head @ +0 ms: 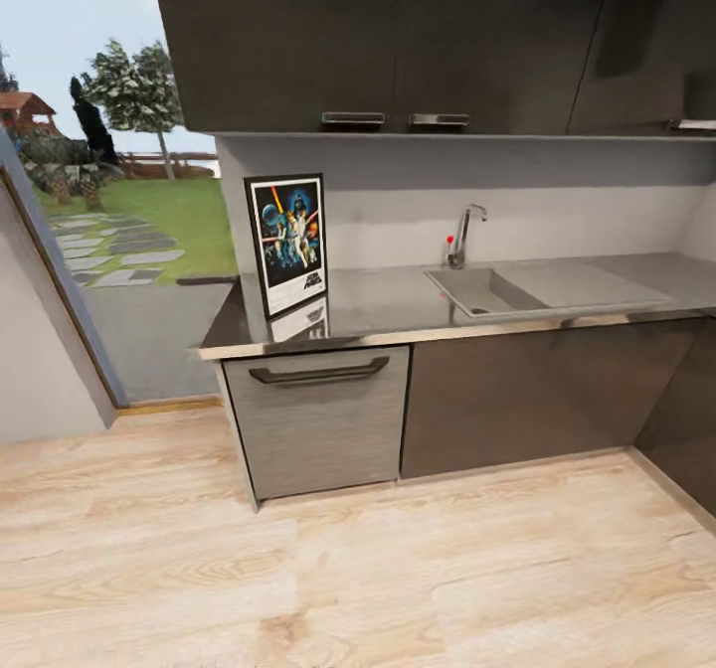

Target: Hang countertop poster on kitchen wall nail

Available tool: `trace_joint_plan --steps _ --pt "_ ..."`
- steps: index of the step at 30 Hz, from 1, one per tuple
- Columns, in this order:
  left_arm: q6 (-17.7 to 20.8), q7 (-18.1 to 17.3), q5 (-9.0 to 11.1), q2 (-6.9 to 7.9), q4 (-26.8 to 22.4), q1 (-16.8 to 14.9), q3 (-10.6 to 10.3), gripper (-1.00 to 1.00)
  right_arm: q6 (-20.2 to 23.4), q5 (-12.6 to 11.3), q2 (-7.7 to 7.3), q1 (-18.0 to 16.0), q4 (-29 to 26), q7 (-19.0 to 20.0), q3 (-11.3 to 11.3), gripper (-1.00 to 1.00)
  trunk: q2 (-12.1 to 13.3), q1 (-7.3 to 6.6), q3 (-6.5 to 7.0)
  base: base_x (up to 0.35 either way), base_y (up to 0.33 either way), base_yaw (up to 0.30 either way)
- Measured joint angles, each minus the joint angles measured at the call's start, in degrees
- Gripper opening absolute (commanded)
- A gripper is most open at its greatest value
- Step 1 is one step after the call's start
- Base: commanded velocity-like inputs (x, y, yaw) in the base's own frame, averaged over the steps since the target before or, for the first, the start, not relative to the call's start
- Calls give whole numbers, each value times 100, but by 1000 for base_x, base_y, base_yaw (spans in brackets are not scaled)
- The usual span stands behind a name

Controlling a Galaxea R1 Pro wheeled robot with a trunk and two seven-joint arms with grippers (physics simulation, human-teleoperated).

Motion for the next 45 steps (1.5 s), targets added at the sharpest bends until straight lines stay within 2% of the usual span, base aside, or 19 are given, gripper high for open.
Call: trace_joint_plan --steps 7,12,22,23,24,25,26,27,29,30,32,34,35,37,39,42,43,44,45 --pt "0 0 -4 0 0 0 0 100 10 2 -1 0 2 4 -2 100 0 -2 -32 105 278 175" --pt "-6 0 -5 0 8 0 -1 100 10 -2 -188 0 180 21 1 100 -1 -3 -33 293 148 9" --pt "-21 -14 -5 1 10 -1 -5 100 10 -4 -229 1 193 24 2 100 0 -1 -33 256 16 -1" --pt "-117 -21 -3 -6 -26 -1 -52 100 10 -4 -234 0 192 24 1 100 0 0 -33 3 0 -269" --pt "-305 -115 -15 -49 -547 0 -180 100 1 -5 -246 2 190 24 0 100 0 0 -31 2 0 -220" --pt "-142 -141 -14 -56 -1663 0 -229 100 -4 -5 -246 1 190 24 0 100 0 0 -28 1 0 -141" --pt "149 -155 -11 -81 -2847 -2 -310 100 -9 -4 -247 1 191 24 -1 100 0 0 -26 0 0 -46" --pt "885 -164 0 -314 -3885 -4 -492 100 -14 -4 -255 0 192 21 -10 100 0 0 -25 0 0 -30" --pt "1245 -166 2 -554 -4560 -44 -567 100 -16 -4 -284 0 192 18 -9 100 0 0 -25 0 0 -17" --pt "1299 -164 2 -611 -4670 -126 -578 100 -16 -3 -291 0 192 18 -7 100 0 0 -25 0 0 -8" --pt "1442 -165 2 -850 -4913 -685 -606 100 -17 0 -312 1 192 12 -7 100 1 0 -23 0 0 -4" --pt "1529 -166 -6 -966 -4946 -1083 -614 100 -23 -2 -336 1 192 10 -8 100 1 0 -23 0 0 -2" --pt "1732 -162 -7 -1030 -4958 -1302 -626 100 -27 0 -361 1 192 9 -9 100 1 0 -23 0 0 -1" --pt "2390 -156 -11 -1050 -4959 -1843 -643 100 -33 -3 -387 1 188 8 -8 100 1 0 -22 0 0 0" --pt "2788 -138 -16 -1050 -4870 -2532 -649 100 -39 -4 -403 1 185 5 -8 100 1 0 -22 0 0 0" --pt "2965 -89 -25 -1051 -4539 -3305 -650 100 -42 -4 -409 1 184 3 -8 100 1 0 -23 0 0 0" --pt "3008 -44 -28 -1051 -4270 -3666 -650 100 -41 -3 -414 1 184 2 -8 100 1 0 -22 0 0 0" --pt "3025 -4 -31 -1051 -4091 -3873 -649 100 -40 -2 -418 1 184 2 -8 100 1 0 -23 0 0 0" --pt "3044 101 -30 -1052 -3697 -4228 -646 100 -38 -3 -443 0 184 4 -9 100 1 0 -22 0 0 0"
